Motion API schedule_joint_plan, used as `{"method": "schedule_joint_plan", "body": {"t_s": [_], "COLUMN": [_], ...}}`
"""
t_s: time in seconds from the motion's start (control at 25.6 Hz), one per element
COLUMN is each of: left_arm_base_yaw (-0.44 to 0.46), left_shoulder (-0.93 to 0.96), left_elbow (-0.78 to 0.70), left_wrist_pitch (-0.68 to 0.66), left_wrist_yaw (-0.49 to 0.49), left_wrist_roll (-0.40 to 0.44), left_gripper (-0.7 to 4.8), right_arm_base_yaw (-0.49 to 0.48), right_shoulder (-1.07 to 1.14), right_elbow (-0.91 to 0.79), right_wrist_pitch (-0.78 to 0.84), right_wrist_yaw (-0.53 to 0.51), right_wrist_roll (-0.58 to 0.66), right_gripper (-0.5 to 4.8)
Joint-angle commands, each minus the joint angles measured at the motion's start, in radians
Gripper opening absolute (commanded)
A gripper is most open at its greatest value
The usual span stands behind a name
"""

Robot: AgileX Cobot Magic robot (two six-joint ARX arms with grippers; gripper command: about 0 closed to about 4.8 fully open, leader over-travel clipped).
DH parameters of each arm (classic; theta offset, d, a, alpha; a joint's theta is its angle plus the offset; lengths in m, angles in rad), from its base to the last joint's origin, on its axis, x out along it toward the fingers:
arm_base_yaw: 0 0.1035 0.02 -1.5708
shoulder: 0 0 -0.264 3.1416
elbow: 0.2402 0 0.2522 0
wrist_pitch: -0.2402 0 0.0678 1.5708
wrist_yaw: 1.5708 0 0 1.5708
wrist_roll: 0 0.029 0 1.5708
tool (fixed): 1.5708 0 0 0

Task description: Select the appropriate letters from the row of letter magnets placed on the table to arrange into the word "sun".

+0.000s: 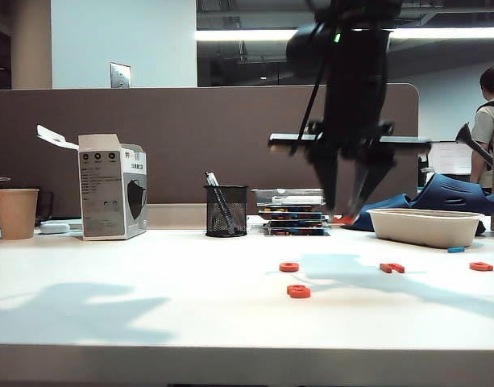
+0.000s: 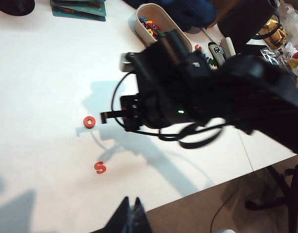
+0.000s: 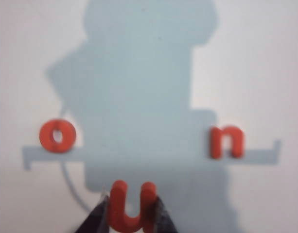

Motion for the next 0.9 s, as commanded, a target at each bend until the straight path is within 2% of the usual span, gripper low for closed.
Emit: {"method": "schedule_joint_plan", "body": {"t_s": [0.04,0.31,0.43,0.59,0.78,0.9], "left_arm_base_yaw": [0.001,0.001,0.001,0.001,0.001,0.001], "left_shoulder": [-0.003,-0.003,-0.003,-0.003,-0.003,-0.003], "left_elbow": [0.002,0.002,0.002,0.002,0.002,0.002], "left_wrist_pitch": [0.005,0.006,0.006,0.006,0.005,0.003], "left_wrist_yaw": [-0.002,-0.002,-0.002,-0.002,-0.001,-0.002], "left_wrist_roll": [0.005,0.004,0.004,0.004,0.004,0.004], "left_gripper": [-0.05,-0.05,-0.05,-0.05,-0.05,-0.05], "right_arm_base_yaw": [0.001,0.010,0.023,0.040,0.051,0.057], "right_shoulder": [-0.071,-0.193,-0.261,-0.319,-0.324,-0.324], "right_elbow": [0.000,-0.007,-0.083,-0.231,-0.374,-0.437], "right_wrist_pitch": [-0.078,-0.139,-0.118,-0.029,0.123,0.197], "right_wrist_yaw": [0.046,0.045,0.040,0.018,-0.069,-0.071], "right_wrist_roll": [-0.002,-0.019,-0.011,0.015,0.035,0.049], "right_gripper": [0.82,0.82,0.83,0.82,0.82,0.82]}}
